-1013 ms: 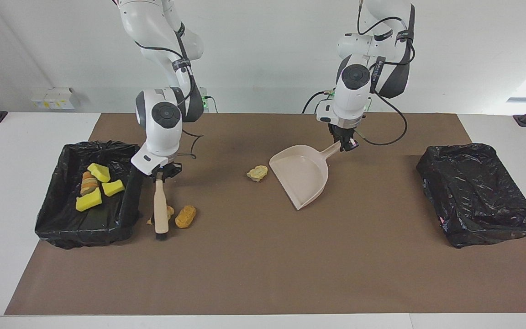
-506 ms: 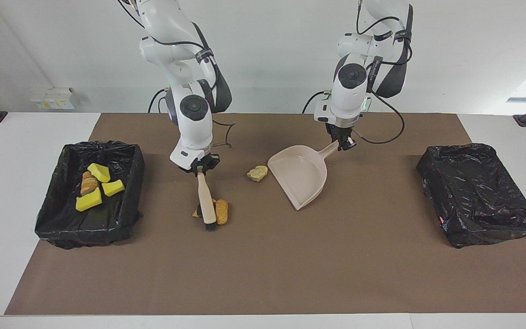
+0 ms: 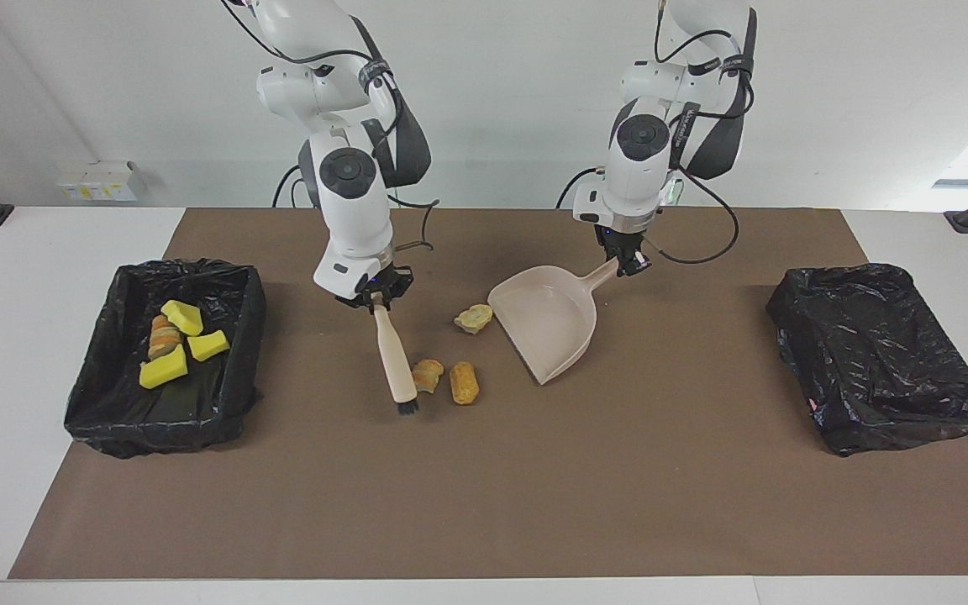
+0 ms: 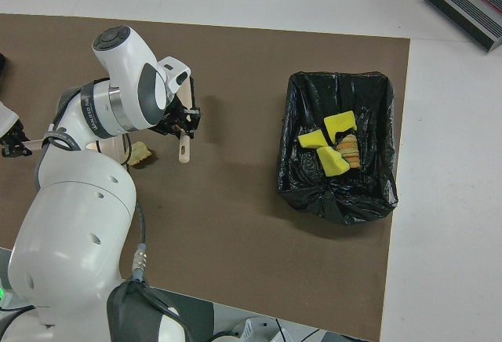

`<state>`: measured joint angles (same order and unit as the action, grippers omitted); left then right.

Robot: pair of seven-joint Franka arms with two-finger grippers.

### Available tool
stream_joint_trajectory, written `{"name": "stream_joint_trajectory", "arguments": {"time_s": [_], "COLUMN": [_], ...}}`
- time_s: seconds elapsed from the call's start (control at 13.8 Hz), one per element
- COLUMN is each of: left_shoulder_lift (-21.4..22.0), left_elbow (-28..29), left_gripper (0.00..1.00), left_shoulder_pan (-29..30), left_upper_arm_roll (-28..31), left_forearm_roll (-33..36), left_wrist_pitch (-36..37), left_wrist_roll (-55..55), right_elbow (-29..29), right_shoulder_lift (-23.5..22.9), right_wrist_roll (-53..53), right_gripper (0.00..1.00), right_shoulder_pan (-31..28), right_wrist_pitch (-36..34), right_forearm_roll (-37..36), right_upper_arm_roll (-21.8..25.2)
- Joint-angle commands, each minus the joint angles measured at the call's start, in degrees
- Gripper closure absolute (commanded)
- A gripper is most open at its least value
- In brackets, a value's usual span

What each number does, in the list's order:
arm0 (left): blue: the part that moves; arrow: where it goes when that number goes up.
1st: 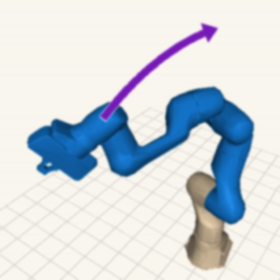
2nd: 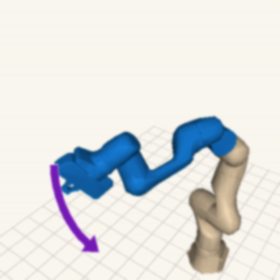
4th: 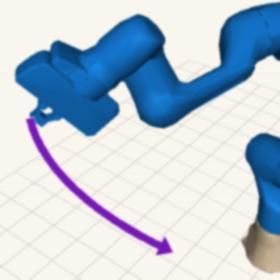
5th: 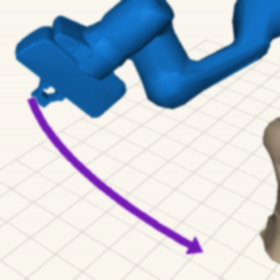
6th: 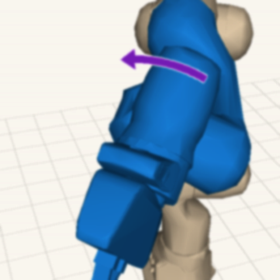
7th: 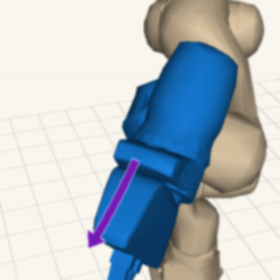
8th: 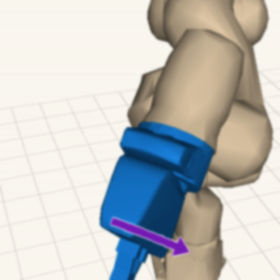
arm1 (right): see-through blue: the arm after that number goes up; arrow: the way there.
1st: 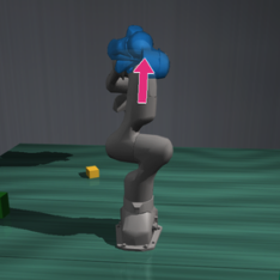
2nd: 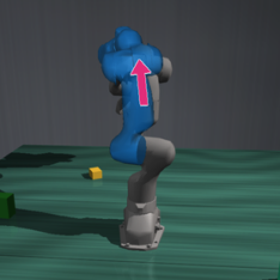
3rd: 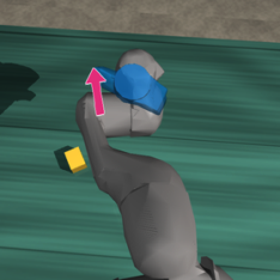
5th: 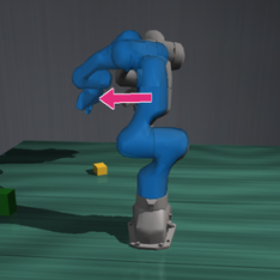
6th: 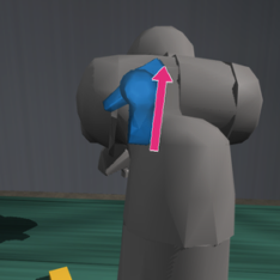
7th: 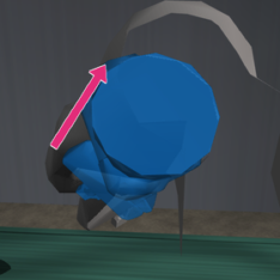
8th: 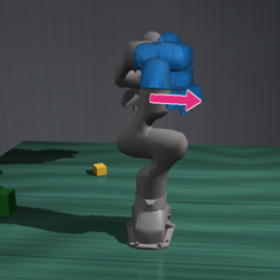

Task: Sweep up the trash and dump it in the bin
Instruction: 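Place the dustpan near the bread while the right gripper sweeps bread toward it, then sweep the bread chunks into the dustpan with the right gripper's brush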

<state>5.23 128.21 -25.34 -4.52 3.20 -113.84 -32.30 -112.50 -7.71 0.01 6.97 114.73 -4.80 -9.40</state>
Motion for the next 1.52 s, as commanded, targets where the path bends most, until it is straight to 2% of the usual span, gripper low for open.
{"name": "stream_joint_trajectory", "arguments": {"time_s": [0.0,0.29,0.72,0.94,1.08,1.23,1.45], "left_shoulder_lift": [1.45,0.14,-0.04,-0.04,-0.04,-0.22,-0.66], "left_elbow": [2.05,2.31,2.31,2.22,2.22,1.96,1.35], "left_gripper": [1.00,1.00,1.00,1.00,1.00,1.00,1.00], "left_shoulder_pan": [-1.12,-1.82,-3.05,-3.05,-3.05,-2.88,-2.09], "left_upper_arm_roll": [0.82,0.82,0.82,0.82,0.91,0.91,1.09], "left_forearm_roll": [-0.56,-2.58,-2.94,-2.94,-2.94,-2.94,-2.94], "left_wrist_pitch": [-1.82,-3.49,-4.81,-4.90,-4.81,-4.72,-5.95], "left_wrist_roll": [1.36,9.87,10.33,10.41,10.41,10.41,11.12], "right_elbow": [-2.10,-5.45,-8.35,-7.83,-6.17,-4.58,-0.81], "right_shoulder_lift": [0.07,-1.51,-1.69,-1.52,-1.52,-1.17,-0.11], "right_wrist_roll": [-4.48,-6.77,-9.41,-10.55,-9.60,-6.97,-6.69], "right_gripper": [1.00,1.00,1.00,1.00,1.00,1.00,1.00], "right_shoulder_pan": [-2.84,0.49,11.74,15.52,18.94,21.07,18.97], "right_wrist_pitch": [3.04,8.75,8.50,7.36,7.27,6.92,-0.96], "right_forearm_roll": [-2.75,-3.37,-1.79,10.04,15.24,18.07,18.16], "right_upper_arm_roll": [-0.53,-0.62,-0.89,-0.89,-0.97,-0.89,-0.36]}}
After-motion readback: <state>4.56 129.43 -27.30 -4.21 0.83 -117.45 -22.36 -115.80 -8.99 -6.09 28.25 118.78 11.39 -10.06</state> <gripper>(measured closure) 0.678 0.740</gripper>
